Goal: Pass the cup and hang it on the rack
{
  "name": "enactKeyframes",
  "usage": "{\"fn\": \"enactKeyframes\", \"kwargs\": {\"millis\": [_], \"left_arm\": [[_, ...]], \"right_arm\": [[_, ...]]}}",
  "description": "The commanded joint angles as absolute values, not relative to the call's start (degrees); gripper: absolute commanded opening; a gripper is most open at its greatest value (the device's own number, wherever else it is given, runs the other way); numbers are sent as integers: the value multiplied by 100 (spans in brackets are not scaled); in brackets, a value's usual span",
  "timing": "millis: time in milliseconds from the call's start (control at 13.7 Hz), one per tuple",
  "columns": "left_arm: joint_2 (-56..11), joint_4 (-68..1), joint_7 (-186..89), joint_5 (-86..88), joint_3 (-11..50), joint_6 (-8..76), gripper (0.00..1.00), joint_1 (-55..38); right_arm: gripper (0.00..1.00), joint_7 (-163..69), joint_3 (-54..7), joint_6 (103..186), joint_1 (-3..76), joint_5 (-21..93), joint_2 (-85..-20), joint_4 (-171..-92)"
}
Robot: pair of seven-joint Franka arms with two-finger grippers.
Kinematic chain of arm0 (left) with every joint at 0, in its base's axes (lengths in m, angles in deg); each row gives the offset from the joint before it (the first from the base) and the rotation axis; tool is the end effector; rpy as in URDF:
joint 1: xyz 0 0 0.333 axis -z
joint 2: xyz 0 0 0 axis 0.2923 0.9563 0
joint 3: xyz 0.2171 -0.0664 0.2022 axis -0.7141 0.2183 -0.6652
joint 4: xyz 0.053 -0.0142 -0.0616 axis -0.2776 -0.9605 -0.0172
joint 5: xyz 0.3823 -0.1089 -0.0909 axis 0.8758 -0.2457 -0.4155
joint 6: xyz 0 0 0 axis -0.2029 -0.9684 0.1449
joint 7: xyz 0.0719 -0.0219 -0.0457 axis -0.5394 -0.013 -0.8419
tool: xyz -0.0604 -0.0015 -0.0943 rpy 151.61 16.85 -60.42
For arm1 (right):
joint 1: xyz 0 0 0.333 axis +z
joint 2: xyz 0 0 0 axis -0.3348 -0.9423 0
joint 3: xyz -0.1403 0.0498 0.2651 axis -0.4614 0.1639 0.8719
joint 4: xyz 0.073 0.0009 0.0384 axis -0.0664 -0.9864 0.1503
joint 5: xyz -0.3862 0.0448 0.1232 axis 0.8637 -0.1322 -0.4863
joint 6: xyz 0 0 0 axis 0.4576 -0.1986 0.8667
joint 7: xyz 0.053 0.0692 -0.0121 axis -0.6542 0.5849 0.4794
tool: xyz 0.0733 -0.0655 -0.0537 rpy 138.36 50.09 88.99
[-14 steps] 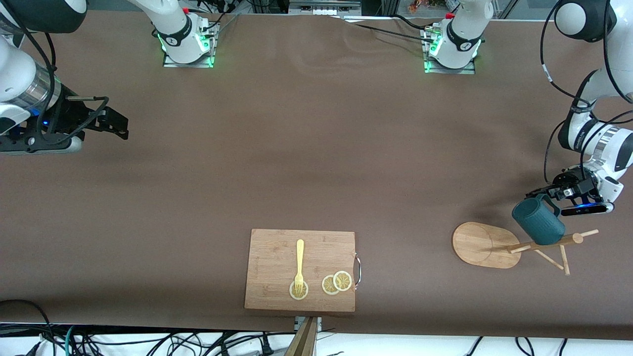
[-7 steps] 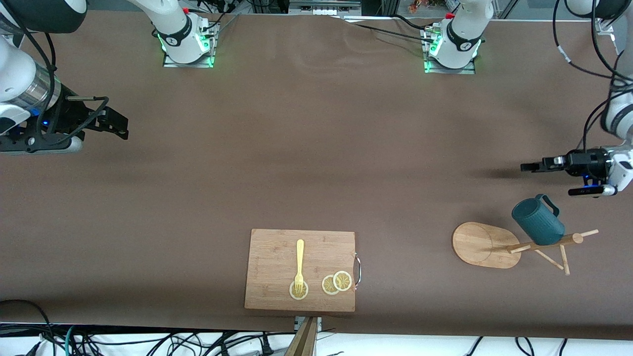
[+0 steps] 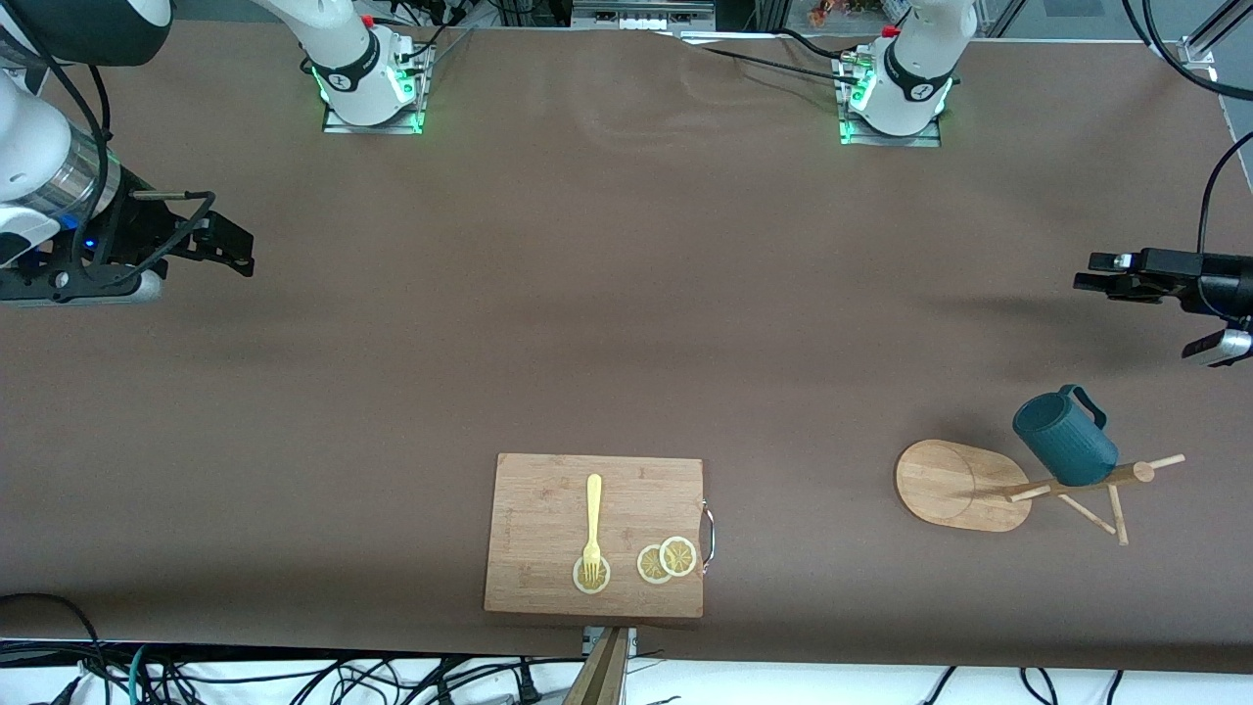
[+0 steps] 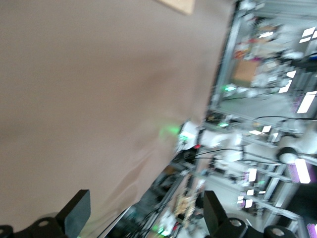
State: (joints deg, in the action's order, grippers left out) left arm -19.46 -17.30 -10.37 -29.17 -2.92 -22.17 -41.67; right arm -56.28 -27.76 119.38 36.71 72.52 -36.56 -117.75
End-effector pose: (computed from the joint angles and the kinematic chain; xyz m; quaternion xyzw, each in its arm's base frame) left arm 0.5702 0.2049 0.3720 0.8536 -0.0360 -0.1931 0.4824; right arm 0.6006 0.0831 0.5745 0.9995 0.0257 -0.0163 0.0101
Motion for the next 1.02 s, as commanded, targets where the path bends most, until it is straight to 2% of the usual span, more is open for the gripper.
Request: {"fn": "enactKeyframes", "kwargs": {"millis": [0, 291, 510, 656, 874, 947], "left_arm": [[-2342, -1242, -1598, -2045, -273, -1979, 100, -3433], [-3027, -1240, -1951, -578, -264, -839, 100, -2387], [-3423, -1398, -1951, 398, -237, 147, 100, -1929], [-3678, -1425, -1986, 454, -237, 718, 100, -1840], [-4144, -1583, -2222, 637, -237, 634, 100, -1577], [-4223, -1566, -2537, 673, -220, 337, 100, -1559]], "right_arm": [[100, -5569, -2772, 11862, 3661, 7314, -3688, -11661], [100, -5569, -2772, 11862, 3661, 7314, -3688, -11670], [100, -5569, -2781, 11862, 3661, 7314, -3688, -11670], [100, -5569, -2781, 11862, 3661, 7314, -3688, -11661], [100, -5578, -2781, 11862, 3661, 7314, -3688, -11670], [100, -5569, -2781, 11862, 3661, 7314, -3688, -11661]]}}
